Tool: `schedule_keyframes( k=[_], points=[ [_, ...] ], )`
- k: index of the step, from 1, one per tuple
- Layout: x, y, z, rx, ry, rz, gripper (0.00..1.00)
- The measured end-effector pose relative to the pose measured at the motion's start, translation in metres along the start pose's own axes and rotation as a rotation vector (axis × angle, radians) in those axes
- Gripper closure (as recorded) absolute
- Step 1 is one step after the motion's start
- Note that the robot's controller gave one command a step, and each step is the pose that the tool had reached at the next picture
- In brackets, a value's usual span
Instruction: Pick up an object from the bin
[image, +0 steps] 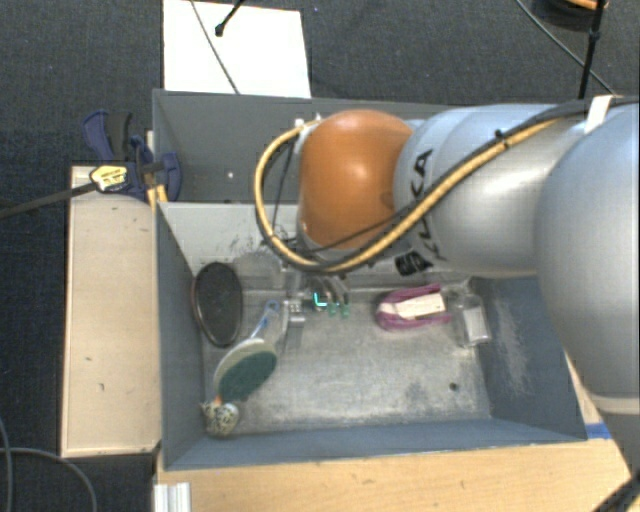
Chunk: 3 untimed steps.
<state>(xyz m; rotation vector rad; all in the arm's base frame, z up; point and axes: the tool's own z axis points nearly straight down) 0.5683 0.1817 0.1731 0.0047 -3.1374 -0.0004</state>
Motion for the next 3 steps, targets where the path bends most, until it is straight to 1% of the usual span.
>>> schedule_keyframes(
  k=[1, 2, 3],
  points=[
    [0.014, 0.053, 0.1, -0.001, -0.012, -0.558, 0.0],
    [0.038, 0.075, 0.072, 0.0, -0.011, -1.013, 0.0],
    [0.022, 0.072, 0.073, 0.001, -0.011, -1.134, 0.0]
  ],
)
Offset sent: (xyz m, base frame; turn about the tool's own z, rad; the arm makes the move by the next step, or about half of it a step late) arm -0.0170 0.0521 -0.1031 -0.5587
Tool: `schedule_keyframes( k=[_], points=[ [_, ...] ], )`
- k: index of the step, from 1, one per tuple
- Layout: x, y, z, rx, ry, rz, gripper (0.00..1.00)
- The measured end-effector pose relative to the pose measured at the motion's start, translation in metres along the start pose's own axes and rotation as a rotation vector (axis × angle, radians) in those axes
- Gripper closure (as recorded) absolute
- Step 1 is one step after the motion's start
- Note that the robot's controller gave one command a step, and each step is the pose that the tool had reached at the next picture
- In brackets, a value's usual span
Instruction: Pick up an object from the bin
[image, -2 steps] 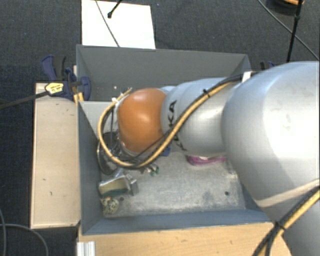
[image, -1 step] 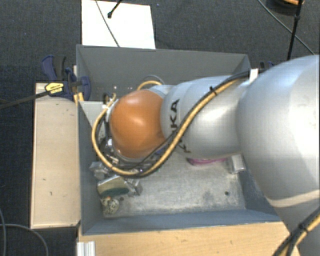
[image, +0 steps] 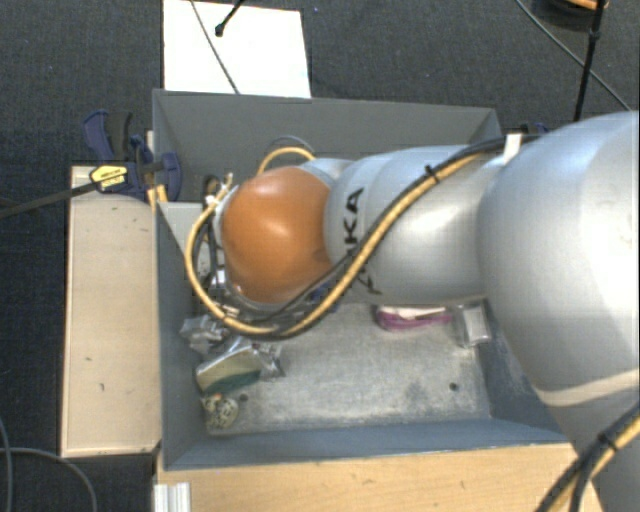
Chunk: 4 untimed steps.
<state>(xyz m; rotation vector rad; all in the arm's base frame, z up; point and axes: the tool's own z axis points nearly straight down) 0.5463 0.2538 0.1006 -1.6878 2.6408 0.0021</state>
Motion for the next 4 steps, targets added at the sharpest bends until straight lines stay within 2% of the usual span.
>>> schedule_keyframes(
  k=[1, 2, 3, 4],
  points=[
    [0.006, 0.012, 0.03, -0.002, 0.004, -0.445, 0.0],
    [0.005, 0.011, 0.029, -0.003, 0.003, -0.435, 0.0],
    [0.006, 0.009, 0.028, -0.001, 0.005, -0.428, 1.0],
    [0.006, 0.008, -0.006, -0.003, 0.005, -0.414, 1.0]
  ],
)
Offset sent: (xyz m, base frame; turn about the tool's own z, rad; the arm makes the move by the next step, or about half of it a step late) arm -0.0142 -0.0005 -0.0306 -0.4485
